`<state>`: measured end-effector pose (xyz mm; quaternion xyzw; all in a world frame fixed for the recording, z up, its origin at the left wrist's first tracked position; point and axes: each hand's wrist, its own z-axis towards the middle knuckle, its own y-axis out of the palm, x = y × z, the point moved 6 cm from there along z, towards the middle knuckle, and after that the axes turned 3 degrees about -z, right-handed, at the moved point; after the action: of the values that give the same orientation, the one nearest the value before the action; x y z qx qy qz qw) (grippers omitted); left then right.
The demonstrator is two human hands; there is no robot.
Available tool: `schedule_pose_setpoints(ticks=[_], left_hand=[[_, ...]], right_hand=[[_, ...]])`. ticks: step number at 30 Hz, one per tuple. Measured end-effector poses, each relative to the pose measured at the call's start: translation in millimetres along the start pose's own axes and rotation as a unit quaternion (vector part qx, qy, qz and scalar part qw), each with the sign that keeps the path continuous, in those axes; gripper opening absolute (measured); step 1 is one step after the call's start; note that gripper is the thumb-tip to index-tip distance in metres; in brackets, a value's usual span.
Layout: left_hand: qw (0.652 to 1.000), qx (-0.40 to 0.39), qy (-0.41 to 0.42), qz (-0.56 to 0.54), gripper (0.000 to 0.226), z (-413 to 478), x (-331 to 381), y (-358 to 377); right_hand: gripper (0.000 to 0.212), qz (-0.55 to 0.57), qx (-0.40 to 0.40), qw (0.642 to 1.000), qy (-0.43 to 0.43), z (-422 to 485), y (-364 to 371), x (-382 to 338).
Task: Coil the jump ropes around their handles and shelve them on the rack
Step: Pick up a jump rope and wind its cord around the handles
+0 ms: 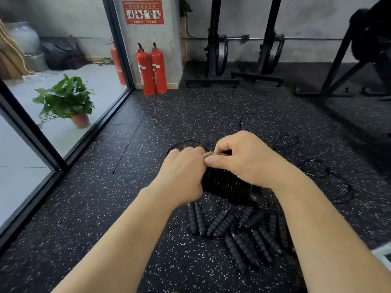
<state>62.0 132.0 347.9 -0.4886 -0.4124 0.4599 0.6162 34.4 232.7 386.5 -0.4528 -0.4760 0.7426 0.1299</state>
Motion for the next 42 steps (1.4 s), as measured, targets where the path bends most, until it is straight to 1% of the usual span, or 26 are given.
schedule_pose_setpoints(ticks=[2,5,8,9,11,13,14,15,16,17,18,19,20,21,22,24,25,26,28,29,31,34,38,39,40,42], left_hand=[[0.999,-0.017,0.030,-0.027,0.018,-2,3,0],[0.992,-0.048,0.048,-0.104,0.024,-7,8,-2],[0.969,-0.081,0.057,-0.226,0.013,-15,17,-9],[0.959,-0.094,0.060,-0.261,0.012,-18,20,-11],[0.946,-0.106,0.060,-0.301,0.015,-22,21,-11],[0.933,-0.114,0.040,-0.339,0.021,-24,18,-8],[0.925,-0.116,0.030,-0.360,0.024,-24,16,-7],[0.918,-0.119,0.021,-0.377,0.026,-24,15,-6],[0.912,-0.118,0.010,-0.393,0.027,-24,14,-6],[0.906,-0.114,-0.004,-0.408,0.029,-24,12,-7],[0.896,-0.111,-0.022,-0.429,0.032,-24,9,-7],[0.878,-0.111,-0.045,-0.463,0.038,-25,7,-5],[0.851,-0.116,-0.069,-0.507,0.048,-26,5,-4],[0.819,-0.121,-0.085,-0.555,0.056,-27,5,-2],[0.790,-0.123,-0.092,-0.593,0.063,-28,4,-2],[0.745,-0.114,-0.095,-0.650,0.071,-28,3,-3],[0.720,-0.110,-0.097,-0.678,0.070,-27,3,-3],[0.692,-0.106,-0.105,-0.707,0.066,-26,2,-3],[0.626,-0.096,-0.125,-0.764,0.056,-24,-1,-1],[0.595,-0.090,-0.135,-0.787,0.056,-24,-2,0],[0.553,-0.078,-0.150,-0.816,0.056,-23,-5,1],[0.523,-0.074,-0.178,-0.830,0.040,-23,-7,3],[0.460,-0.053,-0.230,-0.856,0.039,-21,-10,5],[0.457,-0.046,-0.239,-0.855,0.035,-21,-12,4],[0.467,-0.041,-0.248,-0.848,0.030,-21,-14,4],[0.514,-0.027,-0.263,-0.816,0.019,-22,-20,5]], right_hand=[[0.026,0.084,-0.015,0.996,0.008,0,0,11],[0.030,0.192,-0.040,0.980,0.027,-2,-2,26],[0.046,0.272,-0.104,0.955,0.061,-4,9,44],[0.046,0.297,-0.123,0.944,0.074,-6,13,47],[0.034,0.330,-0.175,0.924,0.077,-8,21,48],[0.023,0.350,-0.202,0.908,0.106,-6,27,55],[0.020,0.346,-0.217,0.907,0.105,-7,32,61],[0.017,0.354,-0.222,0.902,0.108,-5,36,65],[0.014,0.362,-0.205,0.905,0.095,-1,38,68],[0.014,0.377,-0.172,0.907,0.081,4,38,74],[0.022,0.398,-0.123,0.902,0.110,5,38,79],[0.033,0.422,-0.097,0.892,0.128,4,35,79],[0.038,0.444,-0.116,0.877,0.141,1,37,74],[0.036,0.456,-0.155,0.864,0.145,-4,45,70],[0.035,0.464,-0.170,0.856,0.149,-7,45,63],[0.039,0.468,-0.182,0.851,0.157,-6,45,54],[0.039,0.467,-0.176,0.852,0.157,-4,46,54],[0.037,0.454,-0.162,0.861,0.162,-3,46,52],[0.034,0.463,-0.155,0.857,0.163,-3,51,49],[0.032,0.468,-0.156,0.855,0.163,-3,52,46],[0.030,0.474,-0.159,0.849,0.173,-3,54,42],[0.030,0.480,-0.184,0.839,0.179,-5,57,37],[0.034,0.477,-0.205,0.833,0.194,-4,61,35],[0.038,0.469,-0.204,0.836,0.198,-3,62,35],[0.040,0.459,-0.204,0.841,0.201,-2,62,34],[0.042,0.442,-0.200,0.850,0.206,-2,60,30]])
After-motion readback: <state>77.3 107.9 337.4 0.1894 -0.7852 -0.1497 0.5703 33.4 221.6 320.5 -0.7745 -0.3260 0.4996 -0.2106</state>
